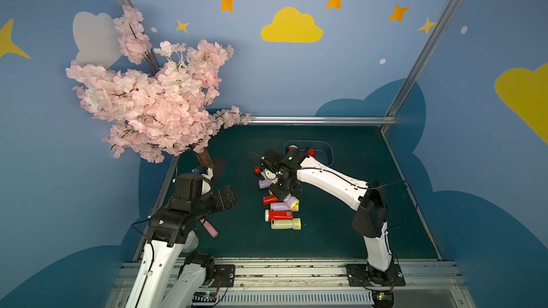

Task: Put the flashlights into the storage boxes
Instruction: Pick up the flashlight from the center of the board, then place the flashlight at the storage box.

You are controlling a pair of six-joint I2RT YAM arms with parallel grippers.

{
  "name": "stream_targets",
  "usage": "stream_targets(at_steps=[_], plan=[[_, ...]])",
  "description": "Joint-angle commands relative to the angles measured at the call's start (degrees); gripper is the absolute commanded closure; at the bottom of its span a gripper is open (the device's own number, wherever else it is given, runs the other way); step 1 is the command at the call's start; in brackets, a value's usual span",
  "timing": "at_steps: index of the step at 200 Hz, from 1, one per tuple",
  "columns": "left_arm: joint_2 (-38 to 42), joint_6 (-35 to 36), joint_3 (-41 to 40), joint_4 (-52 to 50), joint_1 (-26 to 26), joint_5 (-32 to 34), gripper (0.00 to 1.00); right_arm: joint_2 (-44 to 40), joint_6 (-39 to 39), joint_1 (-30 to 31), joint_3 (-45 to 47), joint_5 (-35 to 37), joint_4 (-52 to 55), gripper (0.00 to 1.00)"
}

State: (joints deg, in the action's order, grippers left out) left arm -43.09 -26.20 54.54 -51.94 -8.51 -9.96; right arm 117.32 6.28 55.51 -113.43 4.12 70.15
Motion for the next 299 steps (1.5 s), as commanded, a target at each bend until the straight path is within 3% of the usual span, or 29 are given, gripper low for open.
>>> stream_targets(at_steps=[1, 72, 112, 141, 234, 299], plan=[[-1.83, 1.52, 0.76, 5.51, 0.14, -3.05, 0.01, 3.22, 0.23, -3.11, -4.46, 2.63, 3.47, 0.75], [-6.07, 0.99, -3.22, 13.24, 0.17, -8.1, 0.01, 16.16, -3.1, -16.48, -22.78, 5.15, 7.21, 0.75], [-12.11, -0.03, -0.85, 16.58, 0.16, -7.65, 0.01, 20.85, -4.38, -25.01, -29.82, 3.88, 7.19, 0.75], [-19.44, -1.49, 3.07, 19.5, 0.08, -8.36, 0.01, 21.63, -3.21, -30.75, -30.1, -0.25, 4.54, 0.75], [-42.5, 0.65, 18.66, 23.58, -0.99, -12.93, 0.01, 28.01, -0.28, -36.12, -30.02, -0.33, -4.63, 0.75], [-49.49, 2.97, 26.42, 21.67, -1.47, -14.11, 0.01, 31.01, 1.98, -39.23, -30.23, -1.85, -6.14, 0.71]])
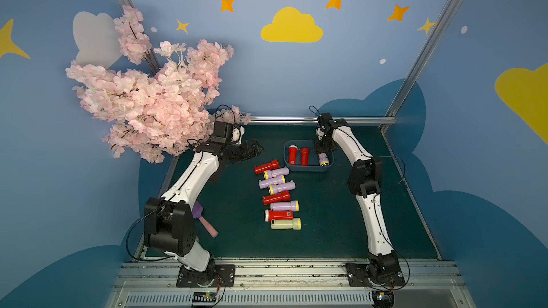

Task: Put the flashlights into the storage boxes
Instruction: Place the flashlight at the storage box.

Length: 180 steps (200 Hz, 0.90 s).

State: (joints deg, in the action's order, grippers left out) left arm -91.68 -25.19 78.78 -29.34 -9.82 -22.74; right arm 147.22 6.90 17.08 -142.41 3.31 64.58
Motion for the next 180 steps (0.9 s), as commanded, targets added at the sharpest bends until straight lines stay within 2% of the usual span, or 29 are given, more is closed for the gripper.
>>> stream_targets(at_steps=[1, 110, 149, 180], plan=[[-0.93, 1.97, 2.26, -1.0, -0.18, -1.33, 0.01, 1.17, 1.37, -0.81, -1.27, -1.04, -0.54, 0.71], [0.62, 2.38, 0.11, -1.66, -0.18, -0.99, 0.01, 1.53, 0.43, -0.32, 0.8, 0.75, 1.16, 0.54], [2.4, 1.46, -2.07, -0.33, -0.19, -1.08, 0.01, -2.72, -1.26, 0.31, 4.05, 2.85, 0.32, 0.52], [3.68, 0.82, -3.62, 0.86, -0.28, -1.14, 0.01, -9.33, -2.16, 1.82, 7.93, 4.36, -2.62, 0.45]])
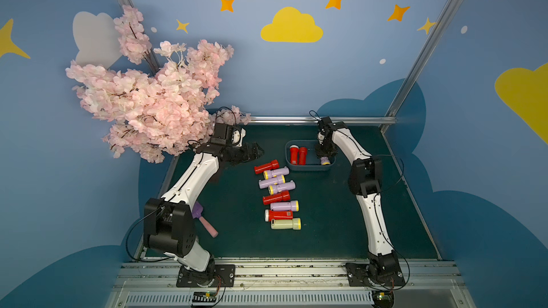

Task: Put the flashlights into the storage boxes
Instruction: Place the flashlight at the storage box, then pick up the flashlight from the center of the board.

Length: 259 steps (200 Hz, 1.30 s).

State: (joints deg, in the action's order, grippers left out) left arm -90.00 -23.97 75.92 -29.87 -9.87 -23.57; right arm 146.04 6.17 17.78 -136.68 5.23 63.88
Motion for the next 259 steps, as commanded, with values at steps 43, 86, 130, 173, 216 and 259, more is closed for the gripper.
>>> stream_targets(at_steps=[43, 86, 130, 173, 216, 259], plan=[[4.06, -0.48, -2.41, 2.1, -0.4, 0.04, 0.01, -17.98, -5.18, 5.1, 8.86, 2.94, -6.6, 0.42], [9.28, 0.95, -6.39, 1.89, -0.33, 3.24, 0.01, -28.61, -9.24, 12.02, 20.92, -7.03, -9.49, 0.43], [15.31, 3.11, -13.32, 0.75, -0.11, 3.82, 0.01, -37.95, -9.66, 19.53, 36.95, -14.34, -12.78, 0.44], [25.41, 2.76, -23.4, 0.27, -0.41, 0.61, 0.01, -43.76, -7.44, 27.28, 46.81, -16.11, -13.34, 0.44], [38.19, 2.0, -30.0, -2.11, -0.76, -5.73, 0.01, -45.01, -6.88, 34.37, 50.4, -16.06, -11.97, 0.45], [48.9, -2.1, -33.46, -6.28, -2.37, -8.71, 0.01, -43.39, -5.55, 39.65, 52.49, -16.4, -11.48, 0.45]])
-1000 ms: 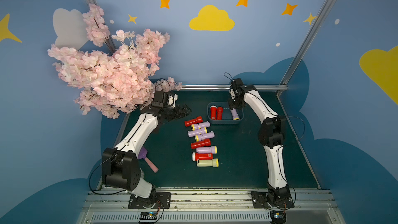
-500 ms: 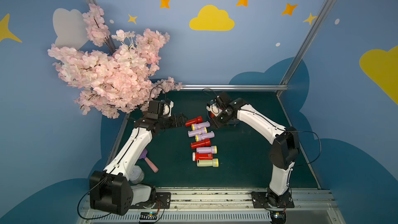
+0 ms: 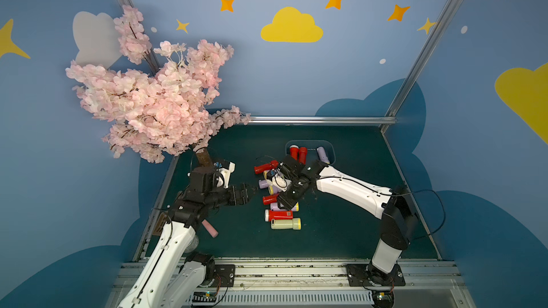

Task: Put the flashlights into the storage boxes
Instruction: Pick up the flashlight from the center of the board.

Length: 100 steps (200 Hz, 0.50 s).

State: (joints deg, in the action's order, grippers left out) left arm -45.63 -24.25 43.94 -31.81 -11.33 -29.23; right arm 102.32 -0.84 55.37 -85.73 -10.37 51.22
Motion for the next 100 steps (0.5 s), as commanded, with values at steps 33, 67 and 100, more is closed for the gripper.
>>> stream_targets(at_steps=[33, 67, 100], plan=[[10.47, -1.71, -0.84, -8.84, -1.44, -4.33, 0.01, 1.07, 2.85, 4.95, 4.54, -0.64, -0.14, 0.45], [13.9, -1.78, 0.24, -10.84, -1.54, -5.63, 0.01, 1.5, 4.5, 6.42, 8.22, -0.44, -3.17, 0.45], [15.68, -2.35, 1.28, -11.99, -1.5, -6.62, 0.01, 2.71, 5.23, 7.2, 9.4, -0.53, -6.16, 0.46]])
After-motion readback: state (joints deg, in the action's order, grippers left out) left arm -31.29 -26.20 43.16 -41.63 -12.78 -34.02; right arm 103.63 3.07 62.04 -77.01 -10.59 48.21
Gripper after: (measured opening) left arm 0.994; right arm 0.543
